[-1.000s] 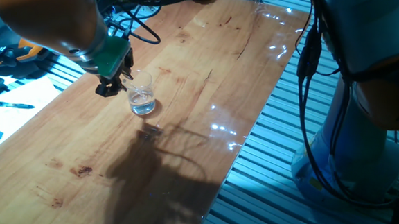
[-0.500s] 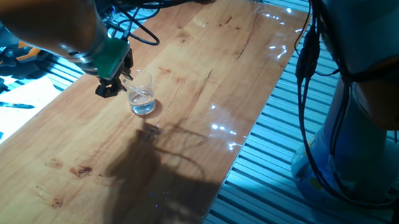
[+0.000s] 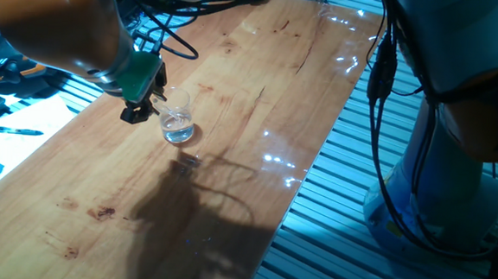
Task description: Stir the beaker with a glass rod
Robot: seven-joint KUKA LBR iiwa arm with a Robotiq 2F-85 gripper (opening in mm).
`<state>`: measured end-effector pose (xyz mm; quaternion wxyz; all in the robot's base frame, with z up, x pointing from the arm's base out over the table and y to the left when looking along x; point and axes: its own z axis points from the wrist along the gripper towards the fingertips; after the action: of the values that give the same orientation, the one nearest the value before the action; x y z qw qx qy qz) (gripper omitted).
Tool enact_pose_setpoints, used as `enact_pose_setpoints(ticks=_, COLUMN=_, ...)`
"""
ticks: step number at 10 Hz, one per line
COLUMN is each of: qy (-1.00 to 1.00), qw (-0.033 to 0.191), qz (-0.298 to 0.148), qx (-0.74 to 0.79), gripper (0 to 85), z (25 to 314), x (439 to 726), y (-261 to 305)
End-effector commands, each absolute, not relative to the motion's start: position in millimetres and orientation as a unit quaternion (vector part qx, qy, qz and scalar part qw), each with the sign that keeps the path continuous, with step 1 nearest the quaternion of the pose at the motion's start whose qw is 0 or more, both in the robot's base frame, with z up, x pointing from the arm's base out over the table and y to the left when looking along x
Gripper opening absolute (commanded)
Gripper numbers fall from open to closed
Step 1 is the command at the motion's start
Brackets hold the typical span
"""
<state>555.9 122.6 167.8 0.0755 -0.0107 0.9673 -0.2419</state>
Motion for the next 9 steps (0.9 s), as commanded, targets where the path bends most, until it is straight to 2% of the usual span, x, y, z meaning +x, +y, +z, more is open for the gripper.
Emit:
enact_pose_setpoints(ticks=1, qy=0.967, qw=0.075, qz=-0.243, qx=-0.011, gripper=34.0, z=167.4, x=555.7, y=122.5)
enact_pose_setpoints(ticks=9, qy=0.964, qw=0.075, qz=-0.254, qx=-0.012, gripper=34.0, z=164.8, x=554.6, y=118.6)
